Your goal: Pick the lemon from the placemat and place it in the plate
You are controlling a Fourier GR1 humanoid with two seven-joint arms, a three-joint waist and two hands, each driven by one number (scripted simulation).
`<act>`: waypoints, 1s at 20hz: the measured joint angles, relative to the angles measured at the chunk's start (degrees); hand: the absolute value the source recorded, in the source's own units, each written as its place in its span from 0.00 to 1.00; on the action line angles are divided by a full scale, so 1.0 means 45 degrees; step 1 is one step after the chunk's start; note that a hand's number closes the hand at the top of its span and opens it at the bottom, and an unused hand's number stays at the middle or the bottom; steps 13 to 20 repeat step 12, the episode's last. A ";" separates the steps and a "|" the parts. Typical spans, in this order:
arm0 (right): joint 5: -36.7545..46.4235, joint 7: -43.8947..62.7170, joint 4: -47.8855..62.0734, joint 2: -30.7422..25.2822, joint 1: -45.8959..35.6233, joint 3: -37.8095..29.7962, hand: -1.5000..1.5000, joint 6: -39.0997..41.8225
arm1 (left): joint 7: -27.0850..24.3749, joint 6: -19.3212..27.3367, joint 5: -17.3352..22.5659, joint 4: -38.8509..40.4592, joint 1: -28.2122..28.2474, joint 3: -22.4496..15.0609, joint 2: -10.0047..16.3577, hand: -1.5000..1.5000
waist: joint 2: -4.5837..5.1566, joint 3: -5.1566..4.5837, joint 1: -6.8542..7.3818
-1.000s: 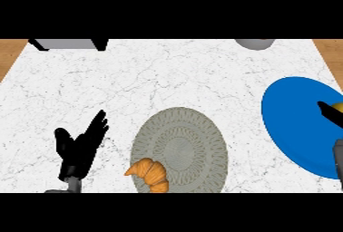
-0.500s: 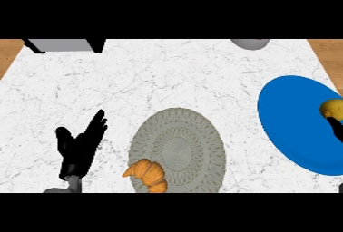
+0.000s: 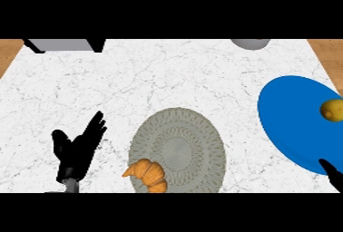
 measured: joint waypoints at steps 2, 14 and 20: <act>0.0226 0.0114 -0.0734 0.0263 0.0892 0.0458 0.00 0.0043 | -0.0088 -0.0056 -0.0023 -0.0022 0.0041 0.0008 -0.0021 0.50 | 0.0006 -0.0002 0.0018; 0.0674 -0.0202 -0.2128 0.0701 0.3755 0.2871 0.00 -0.0887 | -0.0071 -0.0154 -0.0188 0.0282 -0.0207 0.0206 -0.0189 0.50 | 0.0003 0.0019 0.0073; 0.0674 -0.0202 -0.2128 0.0701 0.3755 0.2871 0.00 -0.0887 | -0.0071 -0.0154 -0.0188 0.0282 -0.0207 0.0206 -0.0189 0.50 | 0.0003 0.0019 0.0073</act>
